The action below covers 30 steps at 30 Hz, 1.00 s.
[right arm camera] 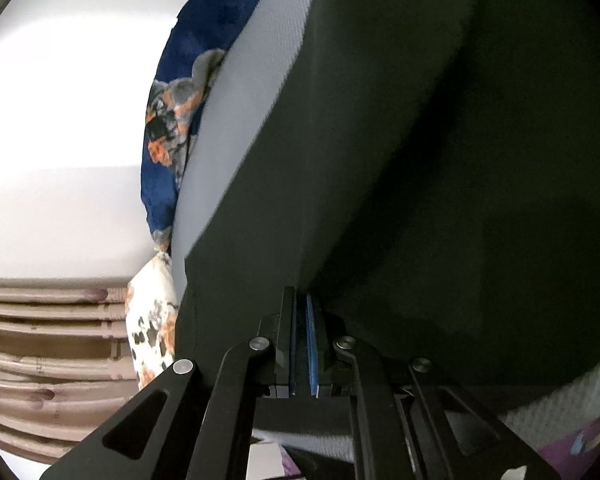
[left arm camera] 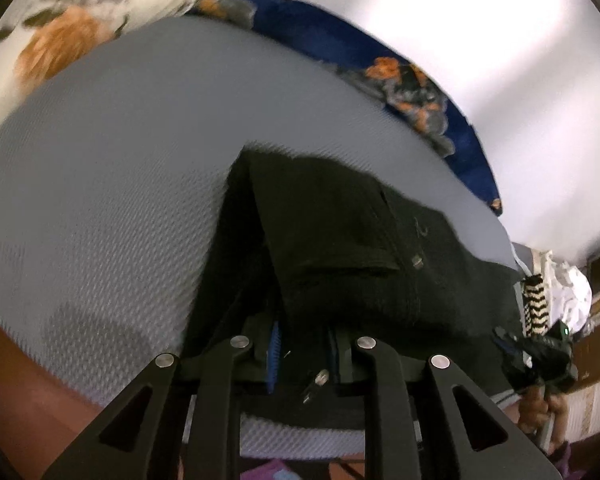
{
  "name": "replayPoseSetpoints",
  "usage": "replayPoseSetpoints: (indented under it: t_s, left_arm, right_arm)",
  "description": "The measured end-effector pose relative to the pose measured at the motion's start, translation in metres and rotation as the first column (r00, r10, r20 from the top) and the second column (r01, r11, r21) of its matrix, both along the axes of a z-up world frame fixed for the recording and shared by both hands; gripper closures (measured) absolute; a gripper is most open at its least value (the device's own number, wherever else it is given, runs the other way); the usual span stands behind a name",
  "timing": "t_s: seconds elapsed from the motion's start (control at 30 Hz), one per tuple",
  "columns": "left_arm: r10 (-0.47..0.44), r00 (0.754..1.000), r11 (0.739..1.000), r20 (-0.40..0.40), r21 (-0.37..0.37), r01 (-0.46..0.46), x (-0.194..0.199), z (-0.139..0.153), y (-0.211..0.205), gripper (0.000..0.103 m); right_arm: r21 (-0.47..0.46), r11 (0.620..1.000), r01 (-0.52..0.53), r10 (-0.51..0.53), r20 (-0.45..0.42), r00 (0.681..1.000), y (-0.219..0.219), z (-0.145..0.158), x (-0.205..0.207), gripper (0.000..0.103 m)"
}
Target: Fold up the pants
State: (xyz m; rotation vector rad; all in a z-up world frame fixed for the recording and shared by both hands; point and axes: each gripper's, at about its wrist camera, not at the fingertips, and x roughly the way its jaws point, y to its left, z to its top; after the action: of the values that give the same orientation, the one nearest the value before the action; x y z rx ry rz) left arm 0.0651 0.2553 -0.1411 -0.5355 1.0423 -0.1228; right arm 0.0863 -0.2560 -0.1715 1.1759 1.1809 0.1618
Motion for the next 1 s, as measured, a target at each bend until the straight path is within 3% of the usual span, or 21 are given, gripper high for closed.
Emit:
replayPoseSetpoints:
  t_s: [0.13,0.23,0.3,0.37,0.43,0.5,0.6,0.73,0.83,0.87,0.93,0.97,1.0]
  left_arm:
    - [0.034,0.999,0.999,-0.025,0.004,-0.034,-0.016,-0.010,0.011,0.083]
    - [0.051,0.998,0.999,-0.039,-0.014,-0.051,-0.022,-0.015,0.017,0.084]
    - [0.043,0.999,0.999,-0.032,-0.027,-0.044,-0.023,-0.013,0.017,0.084]
    - [0.029,1.000,0.999,-0.011,-0.017,-0.029,-0.023,-0.010,0.014,0.085]
    - [0.008,1.000,1.000,-0.015,-0.027,-0.009,-0.020,-0.010,0.011,0.085]
    - [0.005,0.999,0.998,-0.033,-0.055,-0.006,-0.016,-0.014,0.011,0.084]
    - [0.018,0.999,0.995,-0.036,-0.100,-0.022,-0.016,-0.014,0.013,0.084]
    - [0.015,1.000,0.992,-0.023,-0.126,-0.018,-0.016,-0.010,0.014,0.083]
    - [0.008,0.999,0.992,-0.037,-0.128,-0.012,-0.015,-0.013,0.014,0.082]
    - [0.008,0.999,0.991,-0.042,-0.133,-0.014,-0.011,-0.014,0.011,0.082]
    - [0.008,0.999,0.990,-0.041,-0.141,-0.013,-0.011,-0.014,0.010,0.082]
    - [0.009,0.999,0.989,-0.042,-0.144,-0.015,-0.010,-0.014,0.010,0.082]
    - [0.011,0.999,0.988,-0.043,-0.150,-0.017,-0.010,-0.014,0.011,0.081]
  right_arm:
    - [-0.031,0.999,-0.030,0.031,0.006,1.000,0.011,-0.001,-0.018,0.099]
    - [0.061,0.998,-0.014,0.012,0.035,0.999,0.006,-0.008,-0.015,0.099]
    - [-0.022,1.000,-0.001,0.003,0.078,0.997,-0.002,0.003,-0.011,0.096]
    - [-0.041,0.999,0.005,0.000,0.113,0.994,-0.009,0.008,-0.008,0.095]
    - [-0.025,0.999,0.027,-0.024,0.090,0.996,-0.020,0.001,-0.002,0.087]
    - [0.029,0.997,0.066,-0.068,0.074,0.995,-0.028,-0.010,-0.001,0.060]
    - [0.065,0.992,0.108,-0.113,0.095,0.989,-0.036,-0.017,0.001,0.051]
    - [0.123,0.986,0.114,-0.123,0.074,0.990,-0.035,-0.034,0.013,0.052]
    - [0.108,0.988,0.109,-0.119,0.100,0.988,-0.030,-0.034,0.025,0.054]
    - [0.101,0.989,0.103,-0.114,0.107,0.988,-0.029,-0.033,0.027,0.059]
    - [0.068,0.994,0.085,-0.092,0.110,0.990,-0.026,-0.032,0.032,0.088]
    - [0.048,0.996,0.074,-0.078,0.098,0.992,-0.024,-0.034,0.035,0.095]
    - [0.051,0.996,0.076,-0.081,0.097,0.992,-0.025,-0.035,0.034,0.096]
